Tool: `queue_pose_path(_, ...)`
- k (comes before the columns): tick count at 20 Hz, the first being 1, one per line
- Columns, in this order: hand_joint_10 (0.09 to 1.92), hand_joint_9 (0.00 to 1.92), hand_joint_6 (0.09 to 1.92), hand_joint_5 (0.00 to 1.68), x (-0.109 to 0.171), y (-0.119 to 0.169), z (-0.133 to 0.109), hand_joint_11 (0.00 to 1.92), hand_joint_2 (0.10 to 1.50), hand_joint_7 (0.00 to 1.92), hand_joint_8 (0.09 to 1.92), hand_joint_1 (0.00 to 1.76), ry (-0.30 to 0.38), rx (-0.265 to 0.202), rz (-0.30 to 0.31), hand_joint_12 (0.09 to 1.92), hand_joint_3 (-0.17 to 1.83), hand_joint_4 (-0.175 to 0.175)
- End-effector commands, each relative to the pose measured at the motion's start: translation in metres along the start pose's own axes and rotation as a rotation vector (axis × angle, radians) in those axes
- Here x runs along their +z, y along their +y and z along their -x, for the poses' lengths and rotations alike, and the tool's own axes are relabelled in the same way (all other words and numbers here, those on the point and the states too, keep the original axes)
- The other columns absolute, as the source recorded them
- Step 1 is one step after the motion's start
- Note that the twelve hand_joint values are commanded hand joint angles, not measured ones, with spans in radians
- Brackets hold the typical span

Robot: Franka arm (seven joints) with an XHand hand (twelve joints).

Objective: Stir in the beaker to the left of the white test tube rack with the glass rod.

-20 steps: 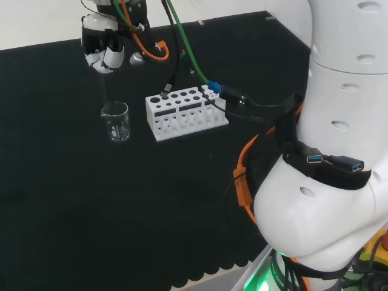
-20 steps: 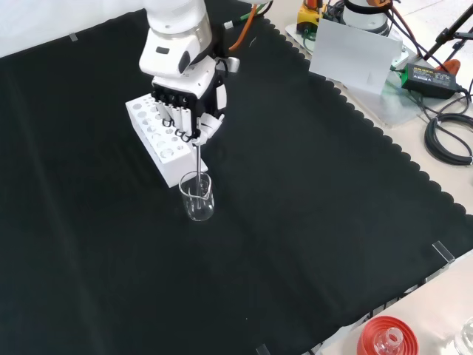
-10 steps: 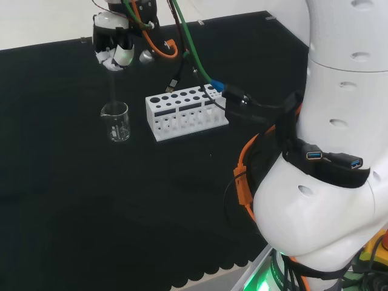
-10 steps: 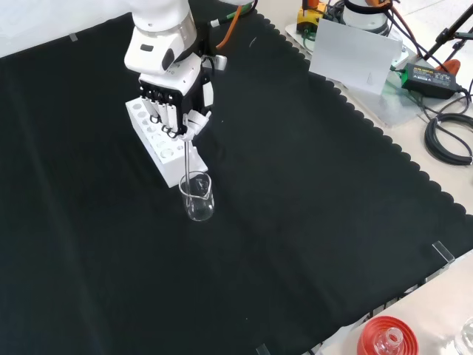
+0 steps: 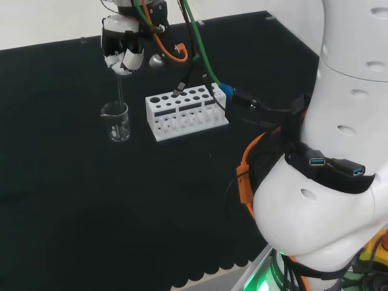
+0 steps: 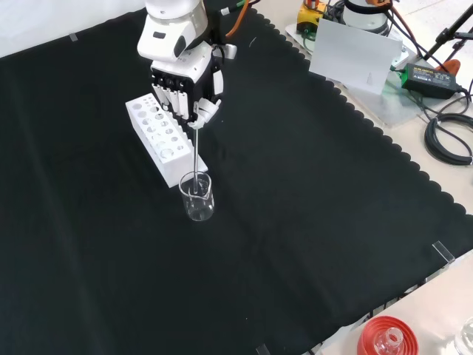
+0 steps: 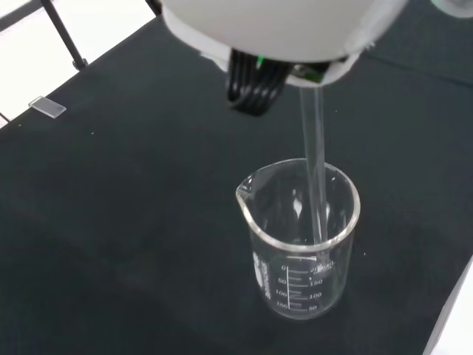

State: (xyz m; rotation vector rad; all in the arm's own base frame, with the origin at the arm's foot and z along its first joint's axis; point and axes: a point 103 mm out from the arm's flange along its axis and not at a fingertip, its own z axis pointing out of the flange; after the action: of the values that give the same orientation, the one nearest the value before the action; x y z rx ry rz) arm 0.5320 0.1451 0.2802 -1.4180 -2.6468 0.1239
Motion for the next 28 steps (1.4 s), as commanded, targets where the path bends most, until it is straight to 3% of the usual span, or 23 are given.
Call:
queue_pose_path(1,0.52,1.69,0.65,1.2,0.0,0.014,-0.017,1.56,0.58,1.34,0.84,1.33,0.004,-0.022,-0.007,0.67,0.81,-0.175)
queue_pose_path(9,0.52,1.69,0.65,1.2,-0.001,0.041,-0.014,1.56,0.58,1.34,0.84,1.33,0.011,-0.06,-0.017,0.67,0.81,-0.175)
queue_pose_path(13,0.52,1.69,0.65,1.2,-0.001,0.046,0.002,1.56,0.58,1.34,0.84,1.33,0.008,-0.054,-0.019,0.67,0.81,-0.175)
queue_pose_path(19,0.52,1.69,0.65,1.2,-0.001,0.032,0.02,1.56,0.58,1.34,0.84,1.33,-0.016,-0.024,-0.031,0.67,0.81,-0.175)
queue_pose_path(24,0.52,1.69,0.65,1.2,0.003,0.015,0.022,1.56,0.58,1.34,0.84,1.33,0.002,-0.013,-0.004,0.67,0.81,-0.175)
queue_pose_path(25,0.52,1.69,0.65,1.2,0.004,0.01,0.025,1.56,0.58,1.34,0.84,1.33,-0.024,-0.013,-0.016,0.67,0.81,-0.175)
queue_pose_path(28,0.52,1.69,0.65,1.2,0.007,0.0,0.027,1.56,0.59,1.34,0.84,1.33,-0.003,-0.002,-0.008,0.67,0.81,-0.175)
